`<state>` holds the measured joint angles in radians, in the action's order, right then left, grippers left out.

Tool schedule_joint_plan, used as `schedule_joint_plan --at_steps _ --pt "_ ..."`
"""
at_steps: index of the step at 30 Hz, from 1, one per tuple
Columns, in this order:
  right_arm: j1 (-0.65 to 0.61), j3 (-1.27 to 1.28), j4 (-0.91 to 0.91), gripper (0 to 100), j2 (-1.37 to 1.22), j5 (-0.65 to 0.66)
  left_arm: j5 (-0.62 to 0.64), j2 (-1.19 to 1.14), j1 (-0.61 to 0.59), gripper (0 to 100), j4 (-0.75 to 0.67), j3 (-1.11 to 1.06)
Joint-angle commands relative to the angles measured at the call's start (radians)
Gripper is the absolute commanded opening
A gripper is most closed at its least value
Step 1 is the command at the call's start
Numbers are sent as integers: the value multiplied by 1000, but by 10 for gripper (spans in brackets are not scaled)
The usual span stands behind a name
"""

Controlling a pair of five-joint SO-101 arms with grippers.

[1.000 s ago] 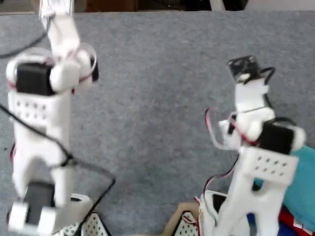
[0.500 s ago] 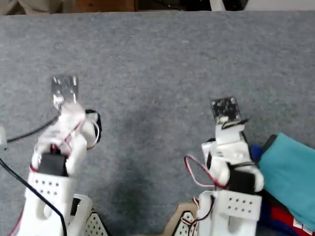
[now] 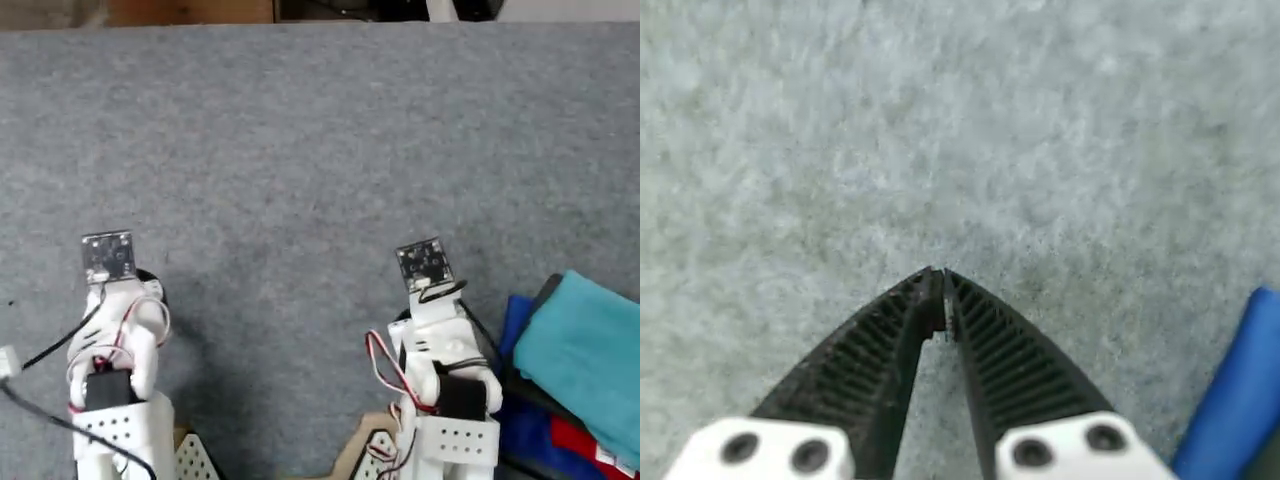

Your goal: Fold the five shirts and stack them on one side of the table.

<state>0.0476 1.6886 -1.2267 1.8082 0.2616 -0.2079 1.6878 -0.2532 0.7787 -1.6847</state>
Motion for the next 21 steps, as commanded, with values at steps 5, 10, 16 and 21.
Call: schedule_joint_plan --at_steps 5,10,16,21 --pt "-2 1 -91 6 94 11 -8 136 -32 20 137 -6" --pt "-1 1 -89 6 94 11 -6 124 -32 20 420 -6" --pt "-1 1 -87 6 94 9 -6 131 -29 20 496 -6" --pt "-4 1 -87 6 94 9 -6 131 -29 20 496 -6"
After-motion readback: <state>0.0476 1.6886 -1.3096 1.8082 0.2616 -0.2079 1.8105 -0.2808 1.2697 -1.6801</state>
